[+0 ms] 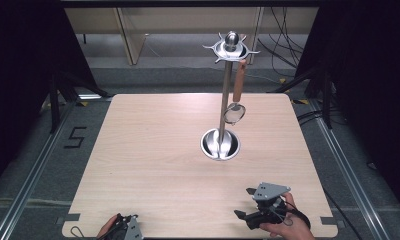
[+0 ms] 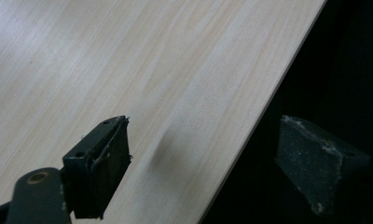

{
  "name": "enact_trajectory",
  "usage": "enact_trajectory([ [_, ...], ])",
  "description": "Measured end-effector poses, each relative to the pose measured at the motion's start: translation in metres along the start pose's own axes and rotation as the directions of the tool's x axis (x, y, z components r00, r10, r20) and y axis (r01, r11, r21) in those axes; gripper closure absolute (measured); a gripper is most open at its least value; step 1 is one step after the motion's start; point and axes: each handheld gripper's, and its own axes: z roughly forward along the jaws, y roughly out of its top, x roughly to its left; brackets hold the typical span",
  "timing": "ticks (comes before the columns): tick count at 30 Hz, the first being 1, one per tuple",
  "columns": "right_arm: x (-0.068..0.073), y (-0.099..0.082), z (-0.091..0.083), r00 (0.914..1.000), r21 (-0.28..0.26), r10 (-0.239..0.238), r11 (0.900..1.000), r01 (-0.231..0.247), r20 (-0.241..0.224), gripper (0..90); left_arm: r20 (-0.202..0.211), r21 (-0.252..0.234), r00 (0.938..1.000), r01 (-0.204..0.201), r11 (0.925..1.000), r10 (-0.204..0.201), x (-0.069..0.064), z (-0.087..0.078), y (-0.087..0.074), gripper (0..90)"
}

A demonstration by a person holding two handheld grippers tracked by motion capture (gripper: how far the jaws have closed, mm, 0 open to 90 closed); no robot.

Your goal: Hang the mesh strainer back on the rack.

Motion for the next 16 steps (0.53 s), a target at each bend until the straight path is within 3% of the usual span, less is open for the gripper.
enact_trajectory([
  [16, -0.0002, -0.0004, 0.0009, 0.9999, 0.003, 0.006, 1.0, -0.006, -0.008, 18.3, -0.001, 0.001, 1.0, 0.0, 1.0, 0.0, 0.0, 0.0002, 0.0001, 16.8],
])
